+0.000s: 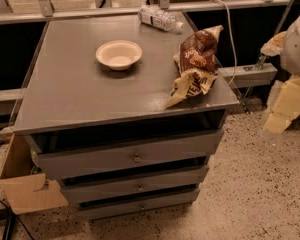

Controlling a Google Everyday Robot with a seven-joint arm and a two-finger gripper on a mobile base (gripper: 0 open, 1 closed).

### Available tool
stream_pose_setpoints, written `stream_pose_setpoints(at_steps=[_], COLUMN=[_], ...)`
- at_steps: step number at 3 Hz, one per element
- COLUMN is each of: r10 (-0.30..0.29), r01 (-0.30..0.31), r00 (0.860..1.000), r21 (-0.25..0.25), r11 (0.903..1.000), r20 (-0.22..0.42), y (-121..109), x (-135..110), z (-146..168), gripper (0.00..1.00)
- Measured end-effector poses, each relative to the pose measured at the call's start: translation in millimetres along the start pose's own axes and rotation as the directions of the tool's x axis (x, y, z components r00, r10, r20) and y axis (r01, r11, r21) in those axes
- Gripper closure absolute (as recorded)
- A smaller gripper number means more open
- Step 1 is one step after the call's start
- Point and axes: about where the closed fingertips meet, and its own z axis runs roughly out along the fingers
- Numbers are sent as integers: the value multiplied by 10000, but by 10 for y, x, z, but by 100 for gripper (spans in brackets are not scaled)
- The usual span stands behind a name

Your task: Open middle drawer

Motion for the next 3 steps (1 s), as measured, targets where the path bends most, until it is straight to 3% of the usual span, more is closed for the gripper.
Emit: stream_pose_setpoints(at_steps=[2,3], r10=[391,650], r01=[-370,-594], r00=[9966,9945], r21=[-299,-688], r11=[9989,9959], r20=[725,825], y=[395,651], x=[73,151], z=[781,1300], gripper=[0,0])
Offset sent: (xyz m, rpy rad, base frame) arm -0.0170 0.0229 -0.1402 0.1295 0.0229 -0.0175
